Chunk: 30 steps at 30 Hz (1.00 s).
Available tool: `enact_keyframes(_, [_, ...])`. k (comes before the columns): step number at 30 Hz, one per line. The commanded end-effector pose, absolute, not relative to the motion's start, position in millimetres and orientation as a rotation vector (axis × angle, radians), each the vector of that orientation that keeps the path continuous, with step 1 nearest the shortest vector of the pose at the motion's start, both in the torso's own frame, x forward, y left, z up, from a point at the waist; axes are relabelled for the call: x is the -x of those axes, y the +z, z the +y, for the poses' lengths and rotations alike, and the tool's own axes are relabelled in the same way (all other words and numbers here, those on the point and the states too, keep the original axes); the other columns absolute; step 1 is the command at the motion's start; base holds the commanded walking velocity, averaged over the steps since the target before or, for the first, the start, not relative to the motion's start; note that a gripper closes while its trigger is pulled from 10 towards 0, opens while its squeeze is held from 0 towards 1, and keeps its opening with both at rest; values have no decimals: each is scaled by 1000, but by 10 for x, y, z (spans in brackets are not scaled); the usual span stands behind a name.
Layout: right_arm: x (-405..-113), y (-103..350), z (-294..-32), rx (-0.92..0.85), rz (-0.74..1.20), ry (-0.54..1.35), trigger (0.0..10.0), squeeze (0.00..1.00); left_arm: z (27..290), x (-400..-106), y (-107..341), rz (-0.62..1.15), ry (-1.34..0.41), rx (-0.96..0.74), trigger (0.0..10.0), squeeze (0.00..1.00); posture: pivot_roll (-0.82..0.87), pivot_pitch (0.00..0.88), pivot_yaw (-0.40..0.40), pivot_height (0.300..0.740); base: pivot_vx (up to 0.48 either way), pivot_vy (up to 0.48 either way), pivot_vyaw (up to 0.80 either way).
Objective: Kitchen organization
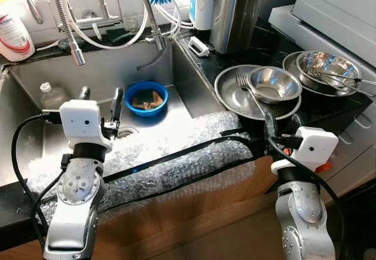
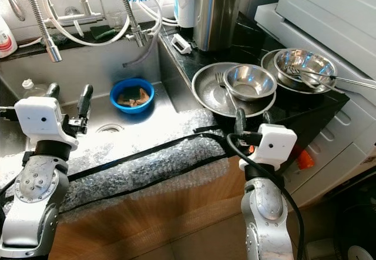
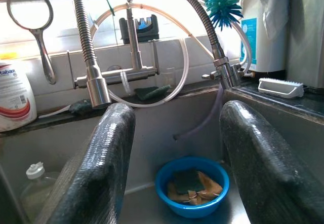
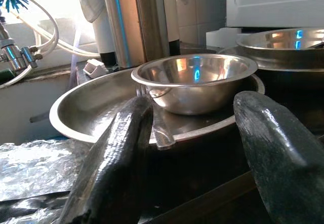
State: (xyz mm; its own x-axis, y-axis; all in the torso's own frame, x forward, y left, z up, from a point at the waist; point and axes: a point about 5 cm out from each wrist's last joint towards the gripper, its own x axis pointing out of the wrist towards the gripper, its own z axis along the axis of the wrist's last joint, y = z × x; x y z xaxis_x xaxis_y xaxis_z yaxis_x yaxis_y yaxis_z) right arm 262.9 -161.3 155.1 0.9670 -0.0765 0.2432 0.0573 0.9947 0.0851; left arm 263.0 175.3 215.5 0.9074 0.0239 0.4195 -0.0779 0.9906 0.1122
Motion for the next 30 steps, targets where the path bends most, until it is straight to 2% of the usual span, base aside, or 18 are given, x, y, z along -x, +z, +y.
enact_keyframes(1, [-2643, 1505, -1606, -86, -219, -62, 10000, 0, 1746, -2635, 2151, -435, 49, -146, 10000, 0, -7, 133, -5, 740, 0, 0, 0])
enact_keyframes(13, [-2700, 1544, -1507, -35, -241, 9, 10000, 0, 1741, -2638, 2161, -442, 53, -143, 10000, 0, -7, 132, -6, 740, 0, 0, 0])
enact_keyframes(25, [-2719, 1467, -1526, -20, -194, -9, 10000, 0, 1732, -2639, 2149, -437, 50, -141, 10000, 0, -4, 132, -8, 740, 0, 0, 0])
enact_keyframes(26, [-2723, 1464, -1521, -23, -193, -1, 0, 0, 1733, -2639, 2147, -437, 50, -141, 10000, 0, -6, 132, -9, 740, 0, 0, 0])
enact_keyframes(28, [-2728, 1469, -1509, -20, -193, 6, 78, 0, 1731, -2640, 2147, -436, 49, -141, 10000, 0, -5, 132, -9, 740, 0, 0, 0])
enact_keyframes(29, [-2729, 1469, -1503, -19, -193, 8, 980, 0, 1728, -2640, 2144, -436, 48, -141, 10000, 0, -5, 132, -8, 740, 0, 0, 0])
enact_keyframes(30, [-2730, 1467, -1503, -20, -193, 8, 1059, 0, 1728, -2640, 2143, -436, 48, -140, 10000, 0, -5, 132, -8, 740, 0, 0, 0])
